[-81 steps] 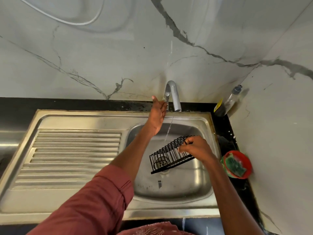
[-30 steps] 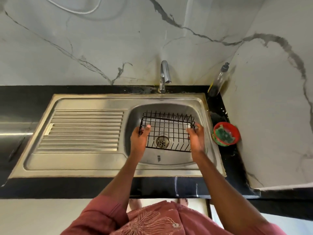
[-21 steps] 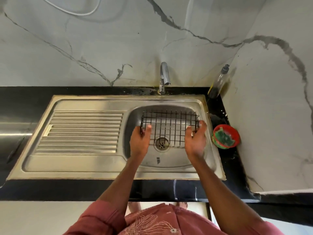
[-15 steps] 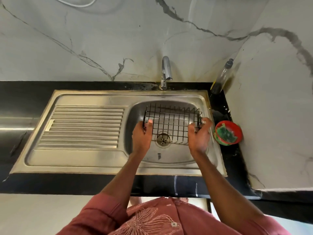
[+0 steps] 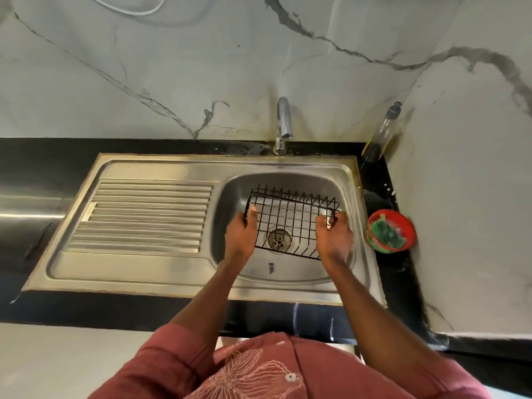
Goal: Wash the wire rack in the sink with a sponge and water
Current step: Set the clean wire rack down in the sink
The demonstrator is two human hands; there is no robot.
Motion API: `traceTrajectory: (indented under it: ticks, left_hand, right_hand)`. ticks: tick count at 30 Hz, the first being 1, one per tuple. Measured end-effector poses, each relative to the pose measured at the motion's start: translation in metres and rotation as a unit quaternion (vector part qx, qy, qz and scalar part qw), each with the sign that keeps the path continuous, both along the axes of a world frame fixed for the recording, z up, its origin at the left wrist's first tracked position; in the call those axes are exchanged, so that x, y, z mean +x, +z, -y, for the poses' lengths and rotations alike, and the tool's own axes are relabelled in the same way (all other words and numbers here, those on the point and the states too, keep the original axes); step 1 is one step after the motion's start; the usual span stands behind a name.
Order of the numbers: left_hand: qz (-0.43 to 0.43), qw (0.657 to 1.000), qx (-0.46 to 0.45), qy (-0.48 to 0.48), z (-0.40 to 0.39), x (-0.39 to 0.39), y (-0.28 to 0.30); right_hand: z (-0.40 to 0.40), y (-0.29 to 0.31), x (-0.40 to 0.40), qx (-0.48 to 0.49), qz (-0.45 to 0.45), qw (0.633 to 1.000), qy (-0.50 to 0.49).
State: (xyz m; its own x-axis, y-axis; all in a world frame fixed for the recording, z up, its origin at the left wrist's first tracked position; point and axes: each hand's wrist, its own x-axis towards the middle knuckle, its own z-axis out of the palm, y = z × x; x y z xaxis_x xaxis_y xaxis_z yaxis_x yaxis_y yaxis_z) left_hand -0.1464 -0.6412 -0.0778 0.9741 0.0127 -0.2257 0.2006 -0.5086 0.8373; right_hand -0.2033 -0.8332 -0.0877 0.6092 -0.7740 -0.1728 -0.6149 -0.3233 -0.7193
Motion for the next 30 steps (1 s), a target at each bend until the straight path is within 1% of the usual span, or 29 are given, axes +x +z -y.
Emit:
traceTrajectory:
  ticks: [2,4,6,8,10,13,15,17,20,23,27,30]
  left_hand:
    - [-0.003,1.000,-0.028,0.012,-0.002,0.000,0.001]
    - [-0.008,0.999,-0.030,0.029,-0.007,0.002,-0.004]
    - [0.000,0.999,-0.019,0.043,-0.010,0.006,-0.004]
    - [-0.011,0.999,-0.001,0.047,-0.015,0.009,-0.005]
    - [-0.030,0.998,-0.011,0.049,-0.018,0.011,0.001]
    - [-0.032,0.997,-0.015,0.062,-0.026,0.010,0.021]
    - [-0.031,0.995,-0.005,0.090,-0.036,0.010,0.027]
    - [-0.028,0.992,0.004,0.122,-0.048,0.010,0.030]
    - [-0.024,0.985,0.013,0.170,-0.072,0.012,0.036]
    - [-0.012,0.980,0.008,0.196,-0.105,0.016,0.038]
    - [0.005,0.967,-0.043,0.252,-0.164,0.032,0.043]
    - [-0.006,0.953,-0.056,0.298,-0.216,0.046,0.038]
  right_hand:
    - [0.001,0.001,0.000,-0.002,0.000,1.000,0.029]
    - [0.003,-0.001,0.000,0.002,0.000,0.999,0.049]
    - [0.004,0.002,0.002,-0.019,-0.019,0.997,0.073]
    - [0.007,0.005,0.005,-0.035,-0.031,0.994,0.098]
    - [0.007,0.009,0.009,-0.052,-0.034,0.991,0.119]
    - [-0.001,0.019,0.015,-0.065,-0.007,0.990,0.126]
    - [-0.012,0.027,0.019,-0.052,0.016,0.990,0.129]
    - [-0.024,0.035,0.023,-0.055,0.020,0.989,0.136]
    - [-0.049,0.046,0.037,-0.081,0.015,0.979,0.189]
    - [-0.080,0.049,0.060,-0.123,0.006,0.963,0.241]
    - [-0.139,0.052,0.109,-0.166,0.013,0.938,0.303]
    - [-0.199,0.057,0.154,-0.189,-0.021,0.918,0.348]
